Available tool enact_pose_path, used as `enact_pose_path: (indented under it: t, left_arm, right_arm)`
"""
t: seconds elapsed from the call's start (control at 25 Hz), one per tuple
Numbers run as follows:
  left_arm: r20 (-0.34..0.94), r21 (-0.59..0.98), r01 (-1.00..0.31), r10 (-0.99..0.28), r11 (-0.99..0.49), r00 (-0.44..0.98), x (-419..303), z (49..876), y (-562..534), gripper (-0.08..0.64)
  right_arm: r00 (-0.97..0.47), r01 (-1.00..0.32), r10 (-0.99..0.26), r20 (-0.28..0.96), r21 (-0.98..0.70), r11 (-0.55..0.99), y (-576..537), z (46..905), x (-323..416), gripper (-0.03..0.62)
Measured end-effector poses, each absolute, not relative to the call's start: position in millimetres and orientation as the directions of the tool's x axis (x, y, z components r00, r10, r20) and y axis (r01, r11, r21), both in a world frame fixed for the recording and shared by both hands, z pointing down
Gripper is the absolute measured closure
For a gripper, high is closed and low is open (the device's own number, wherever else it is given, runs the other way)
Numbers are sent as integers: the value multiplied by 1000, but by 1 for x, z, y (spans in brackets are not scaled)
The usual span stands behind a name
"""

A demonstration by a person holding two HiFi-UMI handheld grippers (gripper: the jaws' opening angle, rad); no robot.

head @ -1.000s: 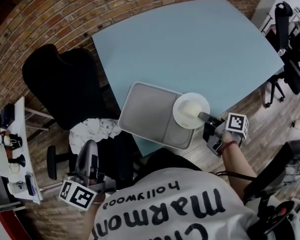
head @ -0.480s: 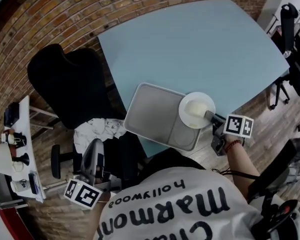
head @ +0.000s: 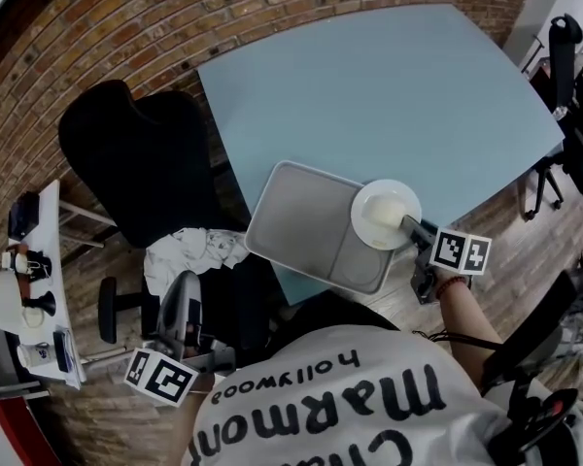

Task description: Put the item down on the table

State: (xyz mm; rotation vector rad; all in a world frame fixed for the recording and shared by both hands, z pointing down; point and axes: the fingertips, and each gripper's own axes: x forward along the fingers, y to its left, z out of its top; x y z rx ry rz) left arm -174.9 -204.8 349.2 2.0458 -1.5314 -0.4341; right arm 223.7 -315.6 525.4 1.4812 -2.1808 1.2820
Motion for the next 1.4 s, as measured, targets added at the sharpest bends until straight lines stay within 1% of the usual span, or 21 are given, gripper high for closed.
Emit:
enact_pose_path:
  t: [0.16,0.64,0.92,1.2,1.4]
  left_arm:
    - [66,595,-778,-952,-202,297,-175,349,-203,552]
    - [60,588,-786,-958,-194,282,-176,348,-196,552]
    - [58,581,-791,-960,-190,274,-176,345,-194,552]
    - [59,577,-797,-963,-181,261,-175,345,-189,552]
    - [55,574,-800,-966,-176,252,-178,343,-187,552]
  right_arm:
    - [-456,-849,-660,597,-515,121,-317,527,226,519]
    - [-413,-899,-679,607,-392,197,-323,527,225,495]
    - [-360,-933,-684,634,-247,262,-329,531,226,482]
    - [-364,-930,-677,640,-204,307,-332,532,219,482]
    - [-343,-927,-688,640,-111,359,-337,525,213,480]
